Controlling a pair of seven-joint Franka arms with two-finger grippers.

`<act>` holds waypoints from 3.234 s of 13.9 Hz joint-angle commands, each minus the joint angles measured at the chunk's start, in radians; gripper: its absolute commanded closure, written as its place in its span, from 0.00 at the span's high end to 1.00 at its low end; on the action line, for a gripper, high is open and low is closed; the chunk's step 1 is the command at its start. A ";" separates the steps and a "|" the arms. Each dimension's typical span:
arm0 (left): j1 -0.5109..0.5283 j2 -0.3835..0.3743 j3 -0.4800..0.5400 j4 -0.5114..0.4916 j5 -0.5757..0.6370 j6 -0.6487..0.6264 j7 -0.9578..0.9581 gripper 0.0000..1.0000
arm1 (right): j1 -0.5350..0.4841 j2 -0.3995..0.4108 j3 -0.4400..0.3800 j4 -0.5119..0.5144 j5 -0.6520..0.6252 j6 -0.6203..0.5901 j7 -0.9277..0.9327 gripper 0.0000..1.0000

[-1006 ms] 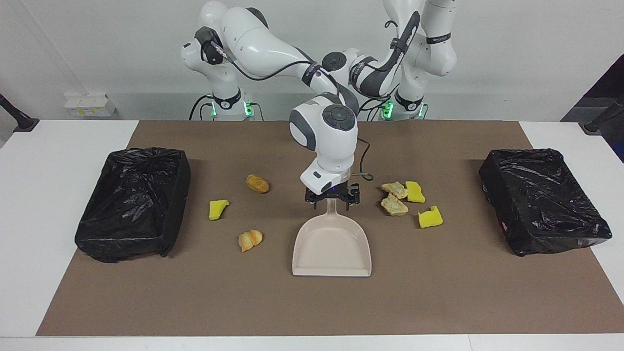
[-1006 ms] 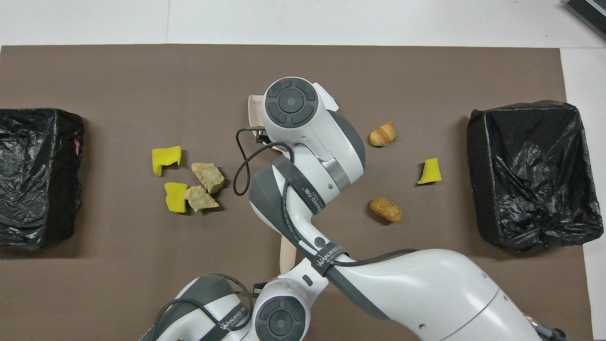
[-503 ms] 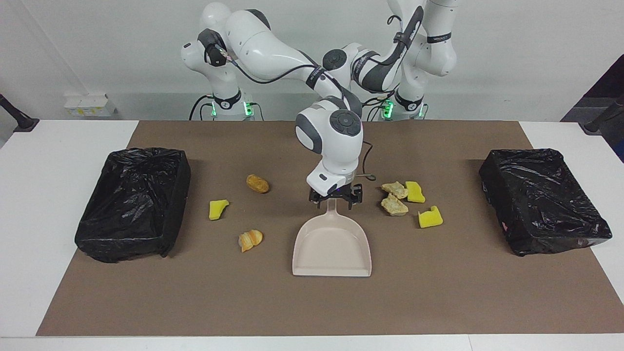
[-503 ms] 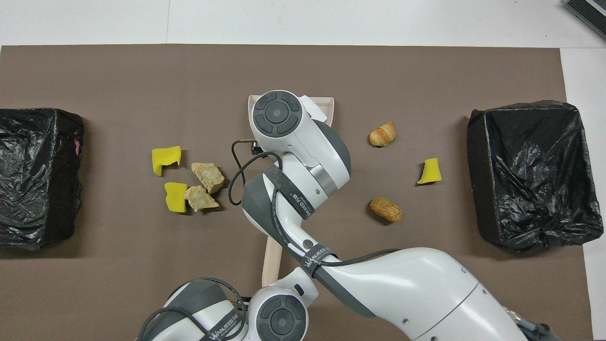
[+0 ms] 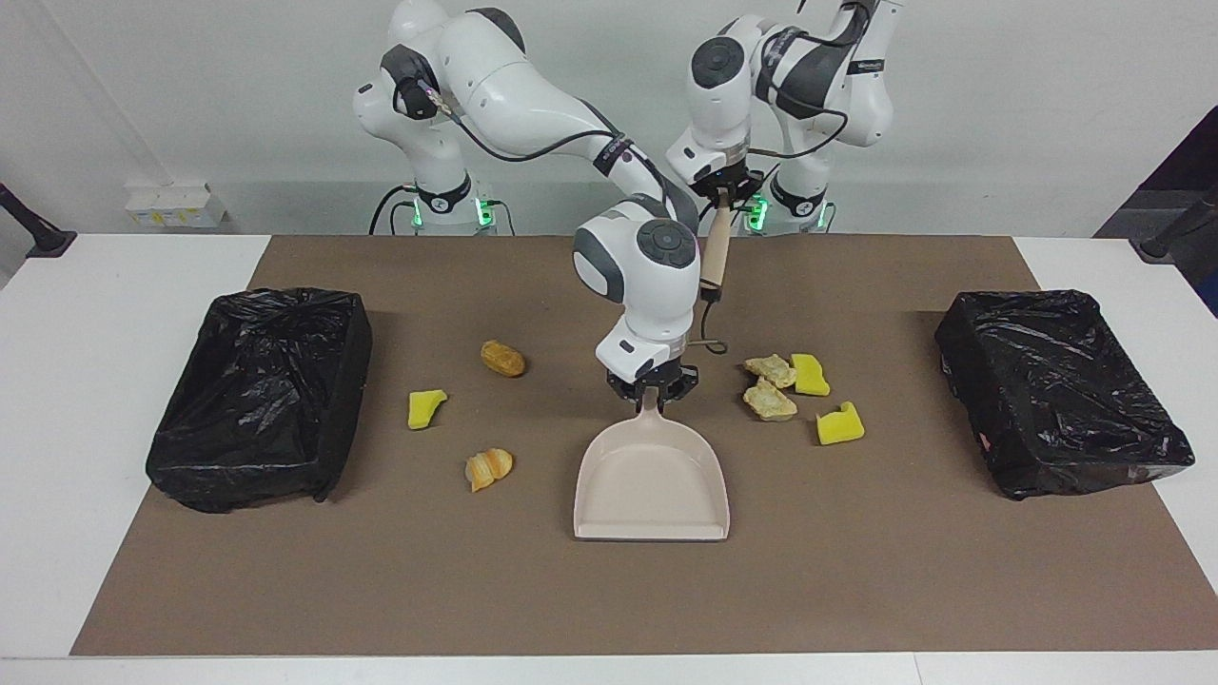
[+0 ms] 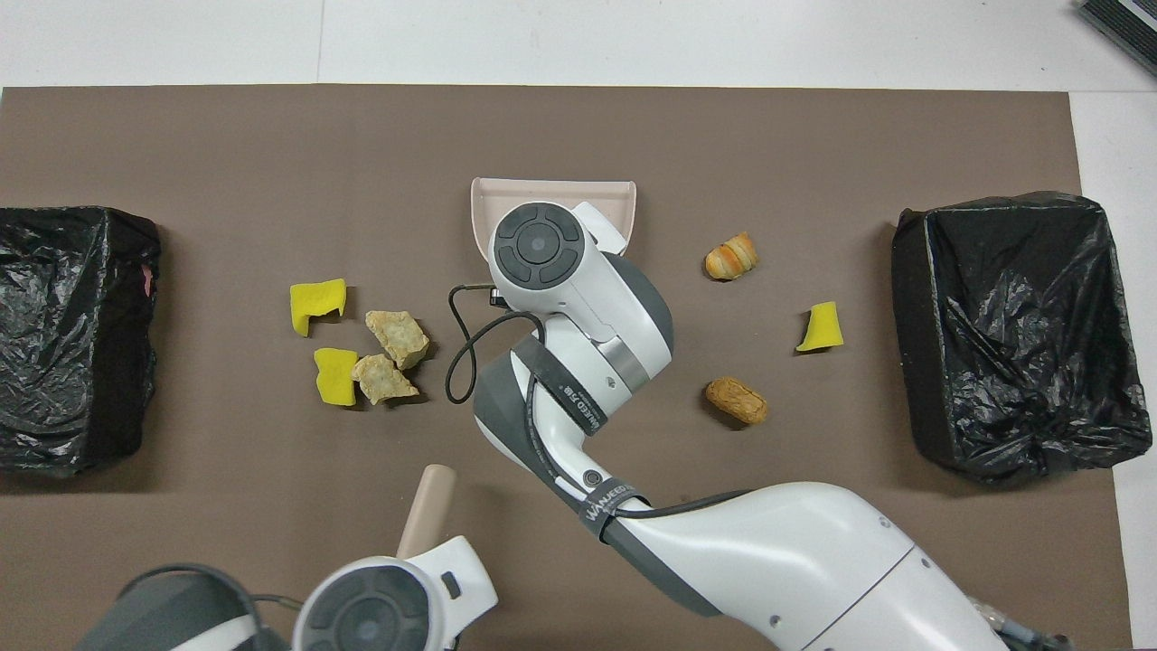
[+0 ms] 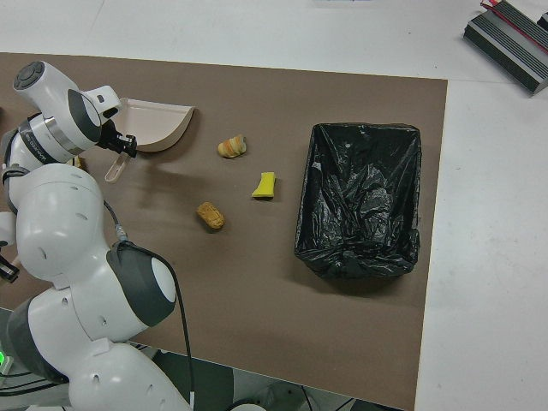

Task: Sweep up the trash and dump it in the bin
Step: 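Lift the brush with the left gripper while the right gripper positions the dustpan, then sweep the yellow sponges and chunks toward the dustpan with the left gripper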

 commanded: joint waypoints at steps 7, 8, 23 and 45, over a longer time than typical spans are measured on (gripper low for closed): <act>0.524 0.113 -0.001 0.131 -0.003 0.141 0.112 0.00 | -0.015 -0.132 0.004 -0.101 -0.007 -0.007 -0.355 0.00; 0.556 0.152 0.001 0.172 -0.003 0.143 0.111 0.00 | -0.022 -0.147 0.004 -0.126 -0.007 -0.015 -0.472 0.00; 0.604 0.460 -0.005 0.254 -0.004 0.350 0.238 0.00 | -0.128 -0.178 0.003 -0.192 -0.184 -0.103 -1.618 0.00; 0.178 0.492 -0.011 0.216 -0.444 0.703 0.082 0.00 | -0.113 -0.161 0.006 -0.207 -0.206 -0.008 -1.833 0.00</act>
